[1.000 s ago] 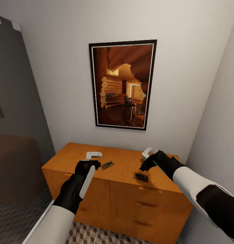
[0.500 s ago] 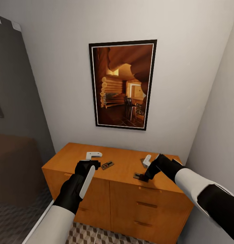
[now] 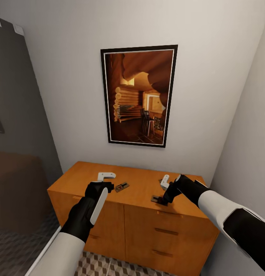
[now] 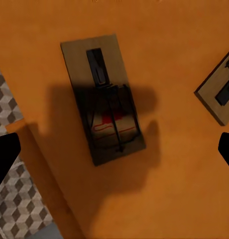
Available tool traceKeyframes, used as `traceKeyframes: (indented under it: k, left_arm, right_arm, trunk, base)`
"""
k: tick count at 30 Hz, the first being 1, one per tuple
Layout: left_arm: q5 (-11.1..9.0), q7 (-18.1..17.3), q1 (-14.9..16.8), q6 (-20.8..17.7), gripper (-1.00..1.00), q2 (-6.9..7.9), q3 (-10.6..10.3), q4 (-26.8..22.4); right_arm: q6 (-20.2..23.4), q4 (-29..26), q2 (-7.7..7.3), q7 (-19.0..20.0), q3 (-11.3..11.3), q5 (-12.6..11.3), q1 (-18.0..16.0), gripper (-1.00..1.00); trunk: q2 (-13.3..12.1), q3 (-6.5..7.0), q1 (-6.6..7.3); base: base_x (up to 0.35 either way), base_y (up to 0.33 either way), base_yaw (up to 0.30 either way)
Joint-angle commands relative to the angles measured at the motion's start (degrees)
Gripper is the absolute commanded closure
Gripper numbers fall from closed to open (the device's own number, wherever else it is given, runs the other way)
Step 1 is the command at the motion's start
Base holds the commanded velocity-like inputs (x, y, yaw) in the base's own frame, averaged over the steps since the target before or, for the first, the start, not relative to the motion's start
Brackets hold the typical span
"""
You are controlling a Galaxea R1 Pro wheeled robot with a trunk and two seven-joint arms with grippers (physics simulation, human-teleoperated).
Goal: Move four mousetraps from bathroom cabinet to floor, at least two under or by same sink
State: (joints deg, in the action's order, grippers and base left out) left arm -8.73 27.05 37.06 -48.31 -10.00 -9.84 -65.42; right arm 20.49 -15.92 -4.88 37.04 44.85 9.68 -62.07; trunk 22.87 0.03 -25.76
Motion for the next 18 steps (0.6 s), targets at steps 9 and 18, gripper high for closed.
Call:
traceKeyframes:
  k: [9,18]
  left_arm:
    - [-0.6,0.5,0.0,-0.1,-1.0,0.0,-0.2,1.1]
    - [-0.7,0.5,0.0,0.0,-1.0,0.0,-0.2,1.2]
  right_arm:
    - [0.0,-0.4,-0.04,0.3,-0.3,0.6,0.0,-1.0]
    - [-0.8,-0.5,-0.04,-0.1,-1.6,0.5,0.0,-1.0]
  trunk:
    - [0.0,-0.03,-0.02]
    - [0.0,-0.03,-0.02]
  base:
    - [0.0,0.0,0.0]
    - [0.0,0.0,0.0]
